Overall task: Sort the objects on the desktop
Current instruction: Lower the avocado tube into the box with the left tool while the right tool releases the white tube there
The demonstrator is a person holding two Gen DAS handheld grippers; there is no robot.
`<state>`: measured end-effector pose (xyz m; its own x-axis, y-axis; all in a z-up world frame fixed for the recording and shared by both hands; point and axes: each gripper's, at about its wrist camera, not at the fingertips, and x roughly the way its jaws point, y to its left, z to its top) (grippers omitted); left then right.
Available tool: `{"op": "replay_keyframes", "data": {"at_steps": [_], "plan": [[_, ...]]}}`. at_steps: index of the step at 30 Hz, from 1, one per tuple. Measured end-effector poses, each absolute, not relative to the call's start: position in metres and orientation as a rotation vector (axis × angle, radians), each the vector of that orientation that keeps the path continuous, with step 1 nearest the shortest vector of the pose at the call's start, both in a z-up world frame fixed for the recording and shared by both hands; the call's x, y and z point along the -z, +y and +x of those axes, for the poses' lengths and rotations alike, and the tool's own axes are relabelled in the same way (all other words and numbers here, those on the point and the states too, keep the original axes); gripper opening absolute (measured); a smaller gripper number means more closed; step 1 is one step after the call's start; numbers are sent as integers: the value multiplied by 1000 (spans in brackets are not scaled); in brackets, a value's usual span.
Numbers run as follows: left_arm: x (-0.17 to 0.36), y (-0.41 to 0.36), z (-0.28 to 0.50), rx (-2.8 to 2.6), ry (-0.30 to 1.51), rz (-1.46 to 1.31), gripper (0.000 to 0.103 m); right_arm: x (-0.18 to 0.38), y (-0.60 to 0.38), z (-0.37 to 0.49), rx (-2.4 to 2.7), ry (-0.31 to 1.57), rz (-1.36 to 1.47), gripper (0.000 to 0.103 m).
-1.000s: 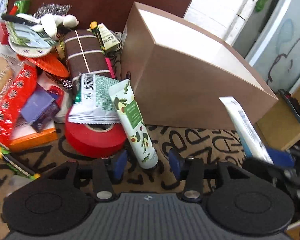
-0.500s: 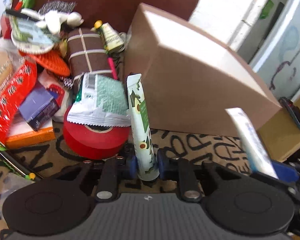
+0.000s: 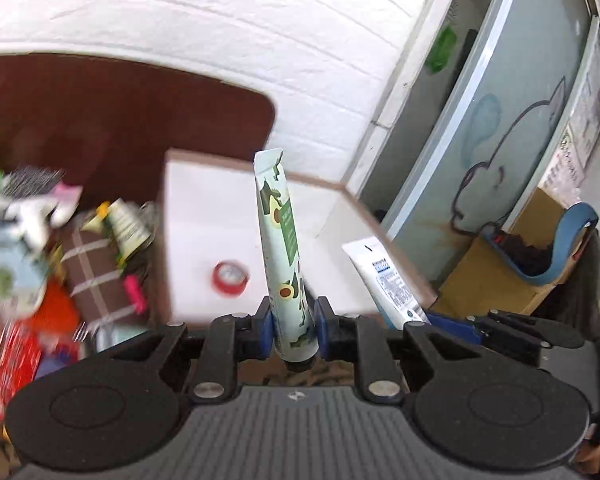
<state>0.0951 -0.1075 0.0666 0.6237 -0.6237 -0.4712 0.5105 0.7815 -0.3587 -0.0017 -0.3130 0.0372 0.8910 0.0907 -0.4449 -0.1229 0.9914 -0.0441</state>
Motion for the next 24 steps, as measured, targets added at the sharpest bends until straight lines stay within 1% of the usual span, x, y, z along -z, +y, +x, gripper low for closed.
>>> {"op": "replay_keyframes", "data": {"at_steps": [3, 7, 10, 14, 19, 24], "plan": [[-75, -129, 125, 681, 672, -180, 21, -48, -328, 24, -61, 463, -103, 32], [-74, -166, 167, 737, 798, -128, 21, -47, -353, 71, 0, 535, -127, 32], [-56, -187, 194, 753, 912, -132, 21, -36, -372, 111, 51, 622, -136, 32], [-29, -213, 228, 748, 1014, -94, 21, -20, -388, 160, 78, 754, -117, 32], [-1, -229, 264, 718, 1086, -90, 21, -1, -393, 206, 81, 874, -142, 32], [15, -240, 285, 723, 1125, -88, 21, 15, -401, 241, 80, 974, -148, 32]]}}
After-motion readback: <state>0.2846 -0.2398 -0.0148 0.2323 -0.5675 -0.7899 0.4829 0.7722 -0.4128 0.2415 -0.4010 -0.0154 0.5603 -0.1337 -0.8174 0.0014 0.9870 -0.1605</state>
